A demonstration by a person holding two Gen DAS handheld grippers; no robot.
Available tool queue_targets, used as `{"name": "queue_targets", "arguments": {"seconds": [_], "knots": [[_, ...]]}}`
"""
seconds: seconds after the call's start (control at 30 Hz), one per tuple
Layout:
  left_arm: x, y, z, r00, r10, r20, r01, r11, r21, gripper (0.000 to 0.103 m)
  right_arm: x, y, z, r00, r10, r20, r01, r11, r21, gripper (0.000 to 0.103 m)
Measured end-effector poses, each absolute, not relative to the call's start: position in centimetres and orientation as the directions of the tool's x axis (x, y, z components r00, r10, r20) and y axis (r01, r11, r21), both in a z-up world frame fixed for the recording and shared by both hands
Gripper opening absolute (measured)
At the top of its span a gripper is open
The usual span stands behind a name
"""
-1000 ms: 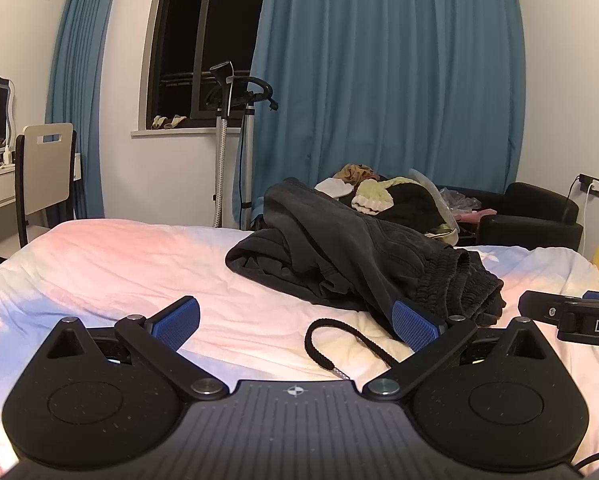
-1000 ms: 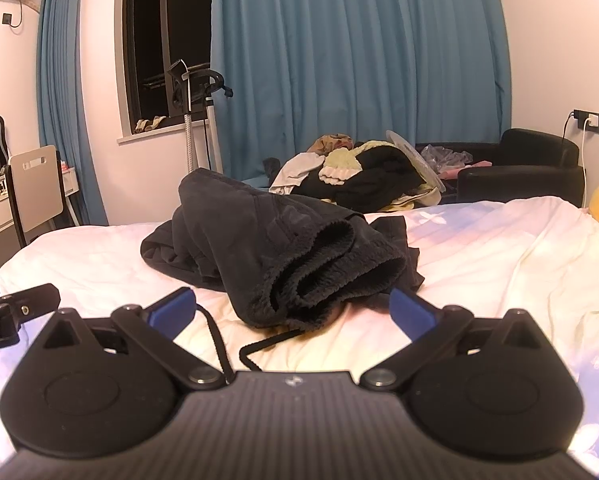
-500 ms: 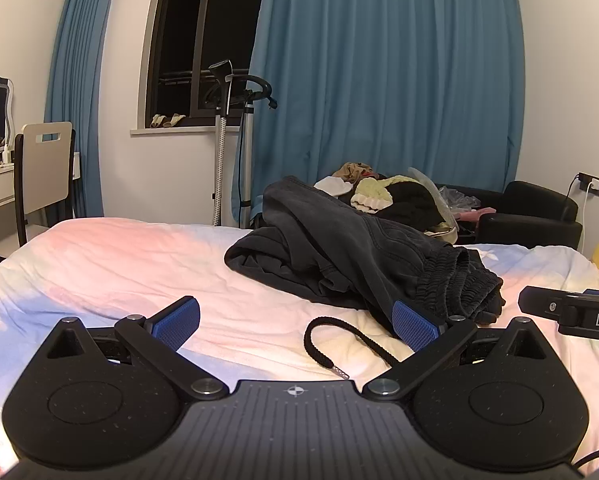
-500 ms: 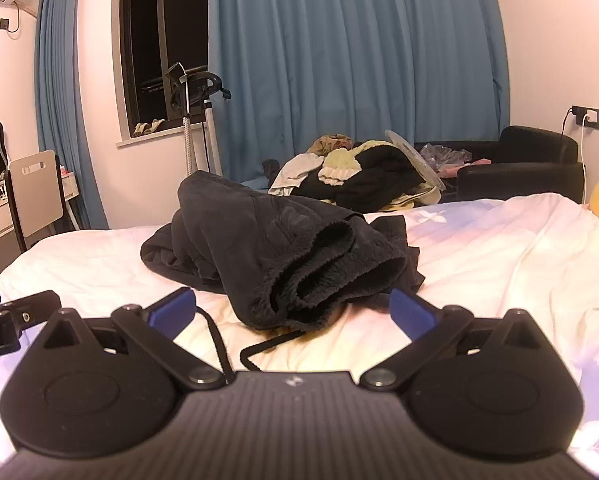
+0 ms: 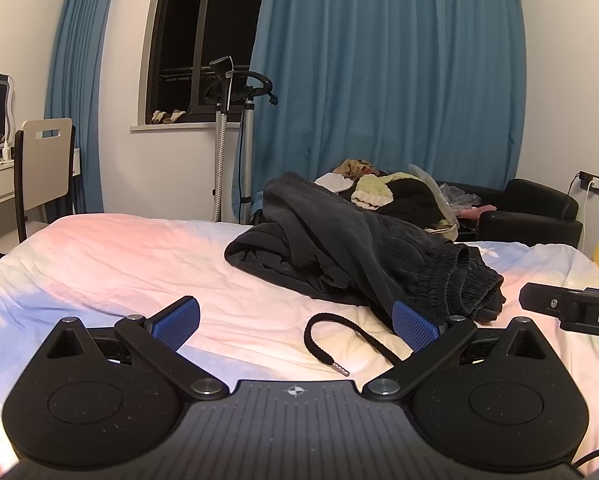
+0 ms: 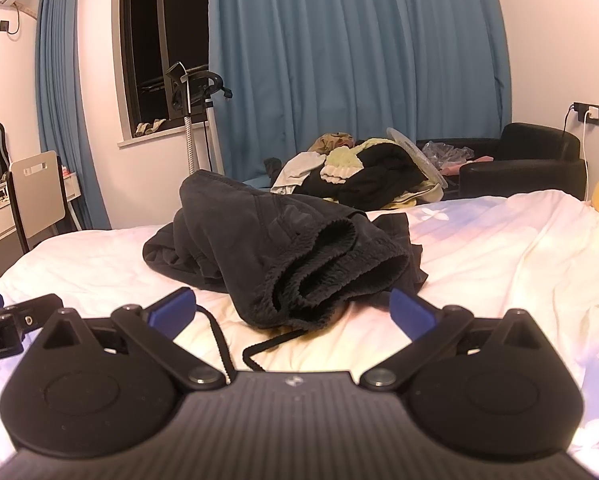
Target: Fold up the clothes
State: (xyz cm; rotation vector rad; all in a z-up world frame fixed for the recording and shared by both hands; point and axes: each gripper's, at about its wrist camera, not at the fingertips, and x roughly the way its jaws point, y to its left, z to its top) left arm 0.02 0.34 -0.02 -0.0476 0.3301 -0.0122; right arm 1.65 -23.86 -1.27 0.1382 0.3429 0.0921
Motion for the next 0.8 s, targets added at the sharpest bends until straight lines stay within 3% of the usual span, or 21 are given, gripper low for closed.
{"name": "queue_targets", "arguments": {"seconds": [0.8], "knots": [[0.31, -0.19, -0.76, 0.942, -0.048, -0.333, 0.034, 0.998, -0.050, 0.103, 0.95, -24.17, -1.75, 0.984, 0.056, -0.170, -0.022, 0.981, 0.195, 0.103]]}}
